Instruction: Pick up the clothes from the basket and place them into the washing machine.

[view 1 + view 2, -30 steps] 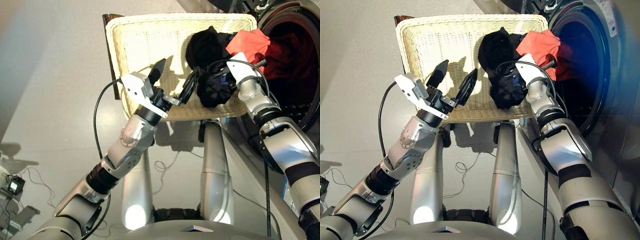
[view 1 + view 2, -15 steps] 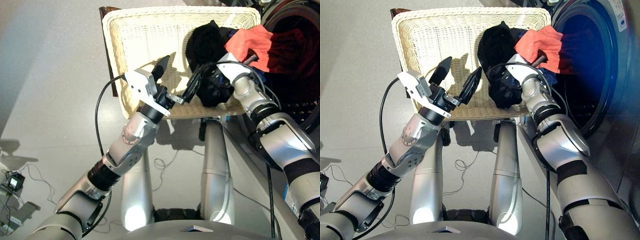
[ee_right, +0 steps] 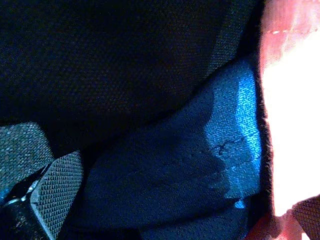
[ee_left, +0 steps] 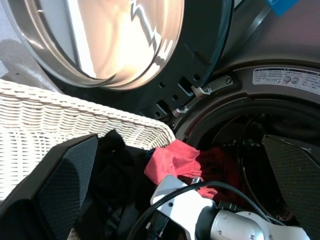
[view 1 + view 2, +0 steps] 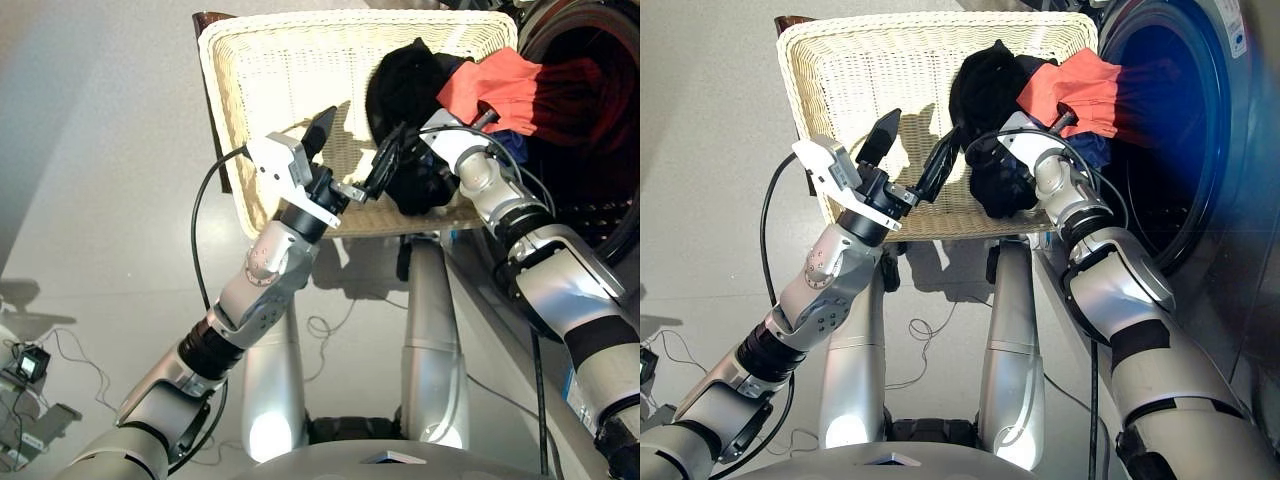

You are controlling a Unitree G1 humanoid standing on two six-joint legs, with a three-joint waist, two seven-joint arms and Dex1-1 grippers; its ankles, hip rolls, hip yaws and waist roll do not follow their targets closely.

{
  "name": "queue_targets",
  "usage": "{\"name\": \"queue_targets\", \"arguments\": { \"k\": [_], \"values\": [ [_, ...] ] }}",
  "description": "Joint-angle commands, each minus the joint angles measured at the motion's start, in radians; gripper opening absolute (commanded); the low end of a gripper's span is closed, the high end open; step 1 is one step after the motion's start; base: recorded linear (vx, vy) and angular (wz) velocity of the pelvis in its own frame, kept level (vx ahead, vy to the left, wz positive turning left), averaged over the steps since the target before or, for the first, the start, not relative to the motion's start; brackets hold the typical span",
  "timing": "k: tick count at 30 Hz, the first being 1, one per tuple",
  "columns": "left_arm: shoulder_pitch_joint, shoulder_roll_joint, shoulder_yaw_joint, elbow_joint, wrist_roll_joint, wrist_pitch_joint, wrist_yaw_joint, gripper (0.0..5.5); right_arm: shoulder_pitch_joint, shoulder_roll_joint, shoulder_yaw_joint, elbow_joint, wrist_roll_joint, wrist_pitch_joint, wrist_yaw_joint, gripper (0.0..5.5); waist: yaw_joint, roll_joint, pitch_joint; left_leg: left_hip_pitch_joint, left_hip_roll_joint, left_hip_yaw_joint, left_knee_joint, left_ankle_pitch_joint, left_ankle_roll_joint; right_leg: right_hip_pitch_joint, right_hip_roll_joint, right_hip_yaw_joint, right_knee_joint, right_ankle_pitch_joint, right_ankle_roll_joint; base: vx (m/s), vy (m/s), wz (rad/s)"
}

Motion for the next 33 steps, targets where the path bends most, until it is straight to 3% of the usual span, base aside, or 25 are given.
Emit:
{"name": "queue_targets", "arguments": {
  "k": [1,3,4,5,10,11,12,16,19,23,28,33],
  "values": [
    [-0.006,0.001,0.009,-0.096,0.037,-0.020,-0.014,5.50,0.015,0.093,0.005,0.034,0.028,0.000,0.059,5.50,0.023,0.037,-0.012,-0.056,-0.017,0.030,0.116,-0.072,0.045,0.017,0.012,-0.050,-0.089,0.056,0.002,0.000,0.000,0.000],
    [-0.009,0.003,0.006,-0.098,0.036,-0.019,-0.015,5.50,0.002,0.089,0.012,0.046,0.020,0.003,0.060,5.50,0.024,0.039,-0.012,-0.056,-0.016,0.031,0.113,-0.072,0.045,0.016,0.012,-0.049,-0.091,0.058,0.002,0.000,0.000,0.000],
    [-0.011,0.005,0.005,-0.098,0.035,-0.019,-0.012,5.50,-0.006,0.086,0.016,0.050,0.014,0.004,0.054,2.11,0.025,0.038,-0.012,-0.058,-0.015,0.032,0.115,-0.073,0.044,0.016,0.012,-0.049,-0.093,0.059,0.002,0.000,0.000,0.000],
    [-0.011,0.006,0.006,-0.100,0.034,-0.020,-0.008,5.50,-0.012,0.087,0.023,0.052,0.004,0.005,0.049,0.00,0.025,0.038,-0.012,-0.060,-0.016,0.032,0.117,-0.073,0.044,0.014,0.012,-0.049,-0.091,0.060,0.003,0.000,0.000,0.000],
    [-0.018,0.008,0.010,-0.102,0.040,-0.024,0.008,5.50,-0.015,0.064,0.020,0.010,-0.036,-0.002,-0.025,0.00,0.022,0.035,-0.012,-0.058,-0.019,0.032,0.113,-0.073,0.046,0.014,0.011,-0.048,-0.095,0.063,0.004,0.000,0.000,0.000],
    [-0.016,0.016,0.017,-0.105,0.040,-0.023,0.010,5.50,-0.018,0.040,0.090,-0.029,-0.194,0.003,-0.028,0.00,0.020,0.031,-0.012,-0.056,-0.018,0.030,0.108,-0.072,0.045,0.016,0.012,-0.048,-0.097,0.062,0.005,0.000,0.000,0.000],
    [-0.018,0.012,0.018,-0.107,0.042,-0.024,0.010,5.50,-0.013,0.029,0.091,-0.049,-0.214,0.012,-0.043,0.00,0.015,0.028,-0.012,-0.056,-0.019,0.028,0.109,-0.072,0.044,0.018,0.011,-0.048,-0.097,0.061,0.004,0.000,0.000,0.000],
    [-0.017,0.009,0.027,-0.106,0.041,-0.028,0.015,5.50,0.031,-0.012,0.047,-0.115,-0.206,0.017,-0.070,0.00,0.006,0.019,-0.012,-0.053,-0.019,0.026,0.109,-0.071,0.044,0.021,0.011,-0.050,-0.096,0.060,0.005,0.000,0.000,0.000],
    [-0.008,0.014,0.041,-0.102,0.046,-0.035,0.021,5.50,0.127,-0.108,-0.043,-0.291,-0.177,0.006,-0.140,0.00,-0.011,-0.001,-0.012,-0.049,-0.019,0.021,0.107,-0.070,0.047,0.028,0.013,-0.053,-0.100,0.060,0.007,0.000,0.000,0.000],
    [0.002,0.025,0.049,-0.101,0.051,-0.047,0.028,5.50,0.259,-0.164,-0.180,-0.432,-0.117,-0.020,-0.222,0.00,-0.024,-0.014,-0.012,-0.046,-0.020,0.019,0.106,-0.073,0.050,0.033,0.012,-0.051,-0.100,0.057,0.009,0.000,0.000,0.000],
    [0.008,0.038,0.045,-0.113,0.046,-0.062,0.034,5.50,0.379,-0.177,-0.347,-0.503,0.002,-0.064,-0.329,0.00,-0.032,-0.018,-0.012,-0.039,-0.017,0.020,0.107,-0.077,0.052,0.038,0.013,-0.050,-0.098,0.053,0.010,0.000,0.000,0.000],
    [0.024,0.058,0.045,-0.135,0.025,-0.083,0.045,5.50,0.512,-0.173,-0.613,-0.569,0.187,-0.171,-0.544,0.00,-0.050,-0.025,-0.012,-0.033,-0.016,0.016,0.113,-0.087,0.053,0.048,0.015,-0.050,-0.096,0.045,0.013,0.000,0.000,0.000]
  ]
}}
